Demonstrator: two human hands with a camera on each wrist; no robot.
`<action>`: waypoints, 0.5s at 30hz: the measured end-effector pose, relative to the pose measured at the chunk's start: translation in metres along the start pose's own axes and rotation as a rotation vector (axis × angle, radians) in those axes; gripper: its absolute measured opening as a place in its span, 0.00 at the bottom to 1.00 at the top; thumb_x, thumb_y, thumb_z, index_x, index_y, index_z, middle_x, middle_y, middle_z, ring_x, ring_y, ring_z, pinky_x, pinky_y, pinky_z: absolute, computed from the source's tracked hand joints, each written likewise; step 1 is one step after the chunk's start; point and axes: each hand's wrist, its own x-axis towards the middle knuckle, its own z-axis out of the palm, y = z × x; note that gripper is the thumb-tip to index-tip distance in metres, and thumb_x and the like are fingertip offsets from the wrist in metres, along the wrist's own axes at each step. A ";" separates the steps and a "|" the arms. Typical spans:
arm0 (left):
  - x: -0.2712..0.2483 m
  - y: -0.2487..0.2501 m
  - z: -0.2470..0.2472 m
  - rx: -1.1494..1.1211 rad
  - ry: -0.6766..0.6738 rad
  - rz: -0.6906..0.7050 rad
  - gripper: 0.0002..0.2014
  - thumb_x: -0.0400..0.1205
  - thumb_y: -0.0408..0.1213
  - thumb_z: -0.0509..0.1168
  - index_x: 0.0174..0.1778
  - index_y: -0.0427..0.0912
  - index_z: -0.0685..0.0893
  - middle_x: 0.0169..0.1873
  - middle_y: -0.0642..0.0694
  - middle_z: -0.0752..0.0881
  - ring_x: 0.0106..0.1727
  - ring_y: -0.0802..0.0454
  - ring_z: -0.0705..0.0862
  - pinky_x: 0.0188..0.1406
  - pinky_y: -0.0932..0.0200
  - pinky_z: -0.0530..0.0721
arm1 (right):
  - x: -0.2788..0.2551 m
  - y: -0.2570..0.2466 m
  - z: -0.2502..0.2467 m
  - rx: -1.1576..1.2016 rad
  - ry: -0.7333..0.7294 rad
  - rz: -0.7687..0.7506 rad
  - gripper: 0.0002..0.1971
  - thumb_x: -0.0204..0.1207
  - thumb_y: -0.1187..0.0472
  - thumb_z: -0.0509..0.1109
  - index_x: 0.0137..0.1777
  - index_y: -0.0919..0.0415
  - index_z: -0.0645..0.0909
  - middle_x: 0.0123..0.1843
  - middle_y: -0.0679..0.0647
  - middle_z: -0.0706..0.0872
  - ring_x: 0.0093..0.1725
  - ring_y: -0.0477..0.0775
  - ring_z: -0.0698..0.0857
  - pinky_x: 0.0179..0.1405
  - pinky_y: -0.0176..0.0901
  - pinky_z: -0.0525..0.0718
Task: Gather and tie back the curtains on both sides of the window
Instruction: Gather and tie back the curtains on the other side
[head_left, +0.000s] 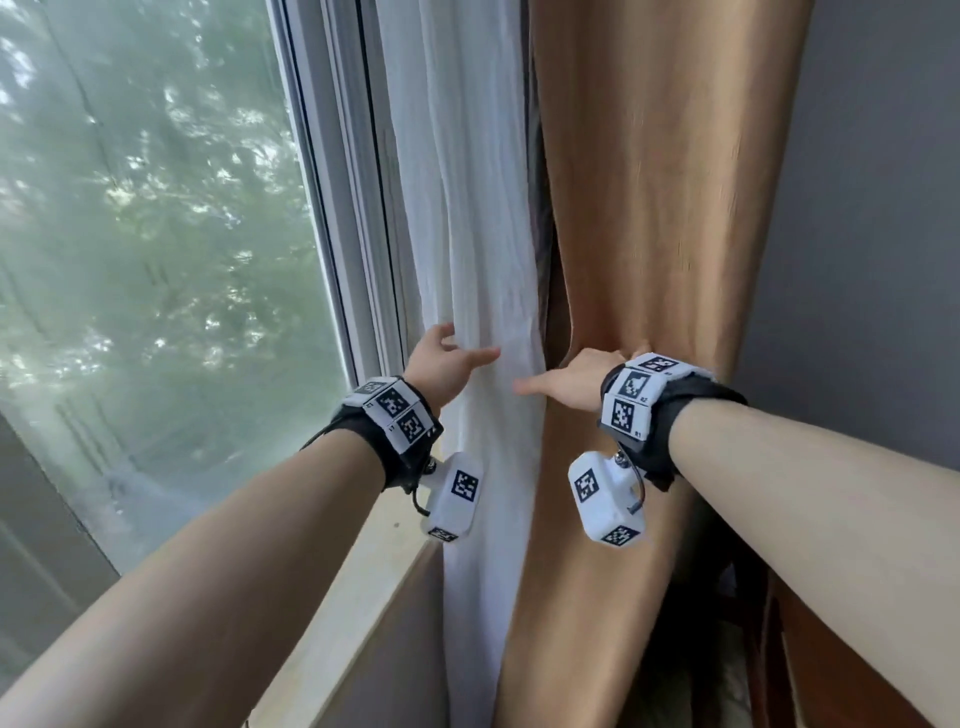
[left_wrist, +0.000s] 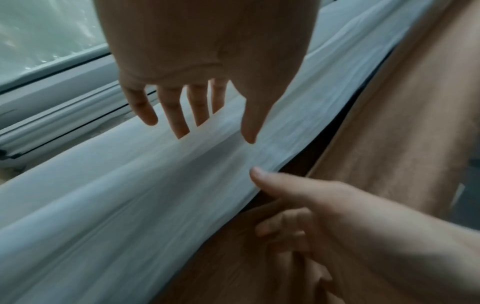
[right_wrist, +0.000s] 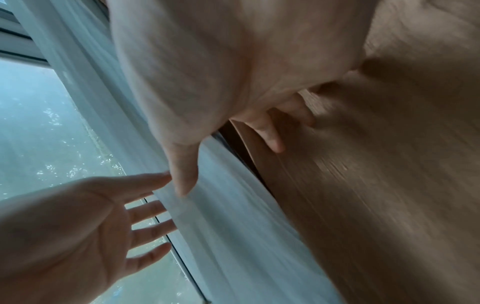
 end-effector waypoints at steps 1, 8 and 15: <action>0.001 0.001 0.004 0.021 0.033 0.021 0.36 0.79 0.41 0.80 0.82 0.41 0.74 0.69 0.41 0.86 0.69 0.41 0.85 0.72 0.46 0.83 | 0.002 -0.001 -0.001 0.050 -0.022 -0.005 0.49 0.72 0.19 0.66 0.84 0.55 0.75 0.84 0.63 0.76 0.85 0.70 0.71 0.86 0.60 0.62; 0.002 -0.005 -0.003 -0.059 0.186 0.039 0.13 0.76 0.26 0.64 0.55 0.32 0.87 0.46 0.41 0.88 0.48 0.43 0.87 0.51 0.48 0.87 | 0.031 0.000 -0.003 0.576 -0.052 -0.058 0.30 0.92 0.42 0.57 0.77 0.68 0.79 0.68 0.64 0.89 0.52 0.60 0.90 0.50 0.44 0.86; -0.003 -0.003 -0.024 -0.192 0.147 0.040 0.17 0.80 0.48 0.72 0.60 0.43 0.87 0.60 0.45 0.88 0.60 0.46 0.88 0.62 0.45 0.88 | 0.023 -0.020 -0.006 0.958 -0.012 0.012 0.25 0.78 0.38 0.71 0.52 0.63 0.83 0.52 0.61 0.92 0.46 0.63 0.91 0.55 0.57 0.91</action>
